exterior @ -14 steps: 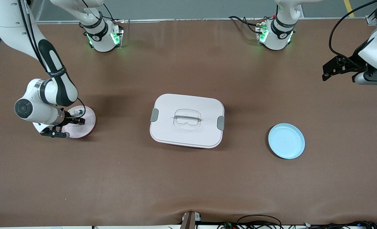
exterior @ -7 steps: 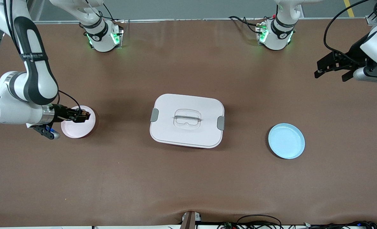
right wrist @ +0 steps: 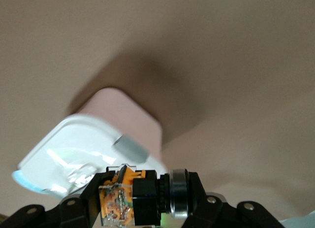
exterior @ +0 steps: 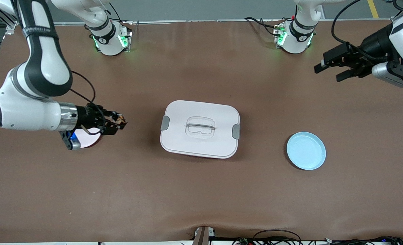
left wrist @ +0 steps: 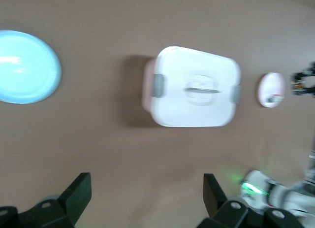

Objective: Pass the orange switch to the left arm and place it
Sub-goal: 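Lift the switch over the box while the left gripper reaches toward it, then grasp the switch with the left gripper above the white box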

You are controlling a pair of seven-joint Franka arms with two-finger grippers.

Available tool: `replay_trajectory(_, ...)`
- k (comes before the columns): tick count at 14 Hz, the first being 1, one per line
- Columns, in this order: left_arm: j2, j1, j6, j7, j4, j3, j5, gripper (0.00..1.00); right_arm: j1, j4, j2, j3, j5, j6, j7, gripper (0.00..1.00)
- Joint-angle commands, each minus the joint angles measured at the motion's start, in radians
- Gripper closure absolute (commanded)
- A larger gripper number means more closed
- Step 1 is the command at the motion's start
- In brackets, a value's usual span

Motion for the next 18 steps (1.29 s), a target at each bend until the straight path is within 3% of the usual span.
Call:
replay_trajectory(1, 0.044, -0.021, 0.036, -0.041, 0.009, -0.023, -0.126, 0.0, 0.098, 0.132, 0.054, -0.012, 0.066, 0.003, 0.199, 1.0)
replay_trajectory(6, 0.127, -0.104, 0.291, -0.143, 0.007, -0.126, -0.187, 0.0, 0.231, 0.338, 0.172, -0.012, 0.097, 0.075, 0.538, 1.0)
replay_trajectory(11, 0.252, -0.247, 0.553, -0.153, 0.01, -0.145, -0.238, 0.0, 0.34, 0.364, 0.178, -0.011, 0.146, 0.211, 0.701, 1.0)
replay_trajectory(14, 0.323, -0.293, 0.65, -0.151, 0.015, -0.145, -0.237, 0.0, 0.382, 0.369, 0.178, -0.011, 0.173, 0.306, 0.756, 1.0)
replay_trajectory(18, 0.36, -0.327, 0.745, -0.151, 0.018, -0.145, -0.238, 0.0, 0.402, 0.428, 0.214, -0.011, 0.175, 0.314, 0.82, 1.0)
